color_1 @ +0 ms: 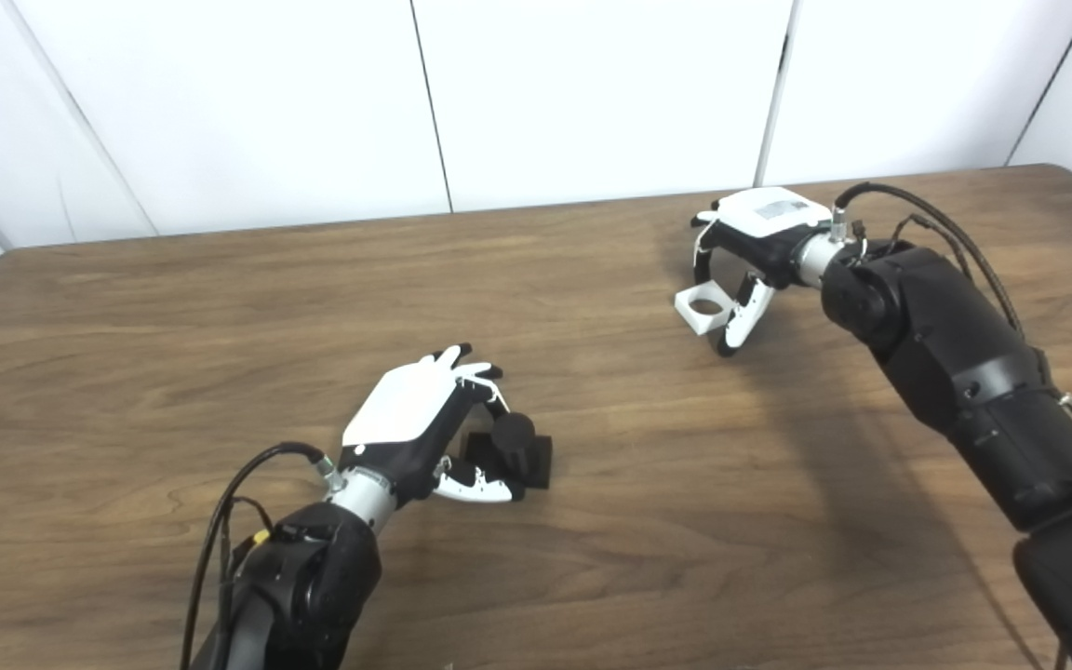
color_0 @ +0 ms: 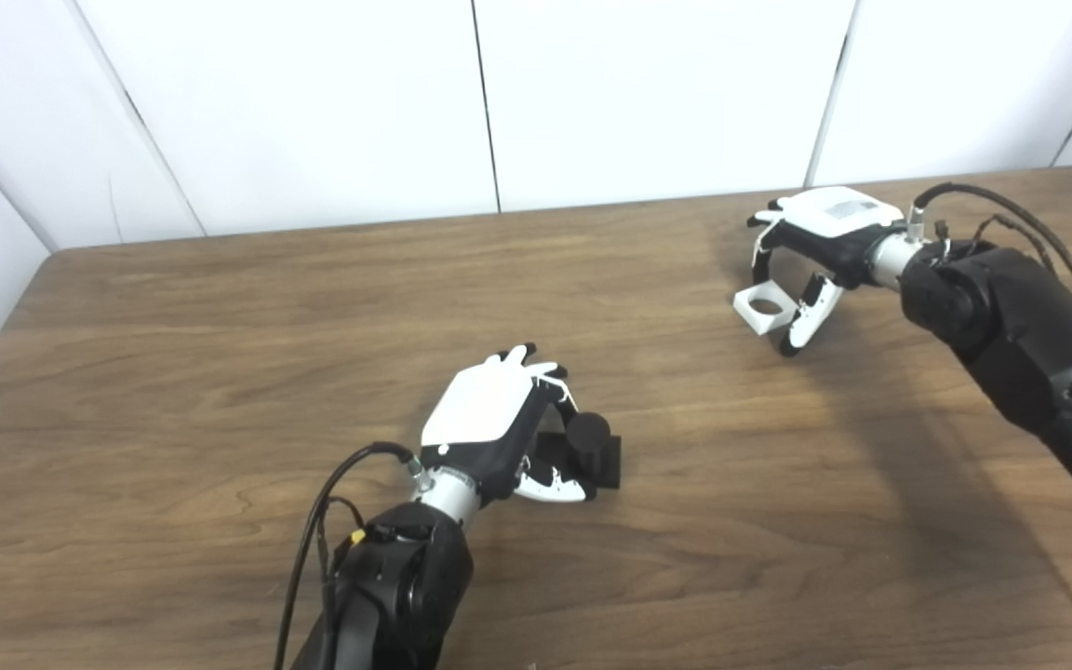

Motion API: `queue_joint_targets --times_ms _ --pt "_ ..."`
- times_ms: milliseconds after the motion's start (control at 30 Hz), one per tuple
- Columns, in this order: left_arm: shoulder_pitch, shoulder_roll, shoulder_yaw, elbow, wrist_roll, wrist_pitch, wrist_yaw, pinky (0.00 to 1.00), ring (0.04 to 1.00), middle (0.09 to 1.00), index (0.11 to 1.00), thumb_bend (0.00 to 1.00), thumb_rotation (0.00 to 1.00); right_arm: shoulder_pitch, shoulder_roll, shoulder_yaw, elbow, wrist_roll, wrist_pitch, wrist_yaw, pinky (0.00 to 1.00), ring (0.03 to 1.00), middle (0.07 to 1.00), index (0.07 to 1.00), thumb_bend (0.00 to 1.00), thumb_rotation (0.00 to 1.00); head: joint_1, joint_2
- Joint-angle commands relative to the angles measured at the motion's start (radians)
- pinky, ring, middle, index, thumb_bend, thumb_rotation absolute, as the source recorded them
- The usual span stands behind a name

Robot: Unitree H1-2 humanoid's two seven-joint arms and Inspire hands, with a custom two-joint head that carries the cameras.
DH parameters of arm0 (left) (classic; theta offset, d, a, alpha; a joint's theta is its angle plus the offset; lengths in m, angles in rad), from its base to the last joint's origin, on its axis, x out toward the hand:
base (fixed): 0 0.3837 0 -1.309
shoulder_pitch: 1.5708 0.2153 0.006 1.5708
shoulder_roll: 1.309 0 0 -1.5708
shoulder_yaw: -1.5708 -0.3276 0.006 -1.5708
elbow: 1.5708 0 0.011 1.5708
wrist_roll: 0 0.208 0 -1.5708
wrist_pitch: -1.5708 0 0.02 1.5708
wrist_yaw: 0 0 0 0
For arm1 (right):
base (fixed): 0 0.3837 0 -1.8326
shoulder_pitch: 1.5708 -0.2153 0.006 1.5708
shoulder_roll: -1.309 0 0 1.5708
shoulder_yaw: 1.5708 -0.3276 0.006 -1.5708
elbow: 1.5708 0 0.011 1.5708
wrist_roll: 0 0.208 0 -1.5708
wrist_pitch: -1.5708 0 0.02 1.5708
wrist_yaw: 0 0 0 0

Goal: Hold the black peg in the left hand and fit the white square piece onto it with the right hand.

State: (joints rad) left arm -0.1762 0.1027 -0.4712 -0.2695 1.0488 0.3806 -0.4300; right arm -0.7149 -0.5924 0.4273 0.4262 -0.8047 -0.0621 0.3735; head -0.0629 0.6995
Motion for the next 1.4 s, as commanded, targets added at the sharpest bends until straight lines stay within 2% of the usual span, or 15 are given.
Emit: queue_joint_targets --times_ms 0,100,167,233,300,1067,1367 --pt "0.03 0.021 -0.016 0.035 0.013 0.016 -0.046 1.0 1.0 0.886 0.485 0.52 0.07 -0.024 -0.009 0.006 0.011 -0.011 -0.015 -0.015 0.96 1.0 0.927 0.622 0.81 0.22 -0.001 0.001" --pt "0.029 0.021 -0.017 0.035 0.014 0.017 -0.049 1.0 1.0 0.889 0.485 0.52 0.07 -0.021 -0.011 0.005 0.008 -0.013 -0.019 -0.017 0.96 1.0 0.929 0.604 0.81 0.21 -0.001 0.002" --pt "0.028 0.021 -0.017 0.034 0.014 0.02 -0.053 1.0 1.0 0.892 0.485 0.52 0.07 -0.019 -0.011 0.003 0.006 -0.011 -0.019 -0.016 0.97 1.0 0.933 0.529 0.62 0.17 -0.001 0.001" --pt "0.028 0.02 -0.016 0.033 0.013 0.021 -0.053 1.0 1.0 0.892 0.485 0.52 0.07 -0.018 -0.012 0.001 0.003 -0.01 -0.017 -0.014 0.97 1.0 0.935 0.502 0.55 0.16 0.001 0.002" --pt "0.028 0.017 -0.015 0.034 0.009 0.022 -0.048 1.0 1.0 0.89 0.485 0.52 0.06 -0.018 -0.012 -0.001 0.0 -0.009 -0.015 -0.013 0.97 1.0 0.934 0.495 0.53 0.15 0.0 0.003" --pt "0.018 0.019 -0.021 0.048 0.012 0.016 -0.037 1.0 1.0 0.885 0.485 0.52 0.07 -0.015 -0.017 0.002 -0.002 -0.02 -0.027 -0.025 0.95 1.0 0.938 0.491 0.53 0.15 0.006 -0.001" --pt "0.024 0.018 -0.014 0.044 0.001 0.021 -0.036 1.0 1.0 0.887 0.485 0.53 0.06 0.016 -0.031 -0.041 -0.125 0.004 -0.004 -0.01 0.98 1.0 0.95 0.492 0.52 0.15 0.005 -0.003"
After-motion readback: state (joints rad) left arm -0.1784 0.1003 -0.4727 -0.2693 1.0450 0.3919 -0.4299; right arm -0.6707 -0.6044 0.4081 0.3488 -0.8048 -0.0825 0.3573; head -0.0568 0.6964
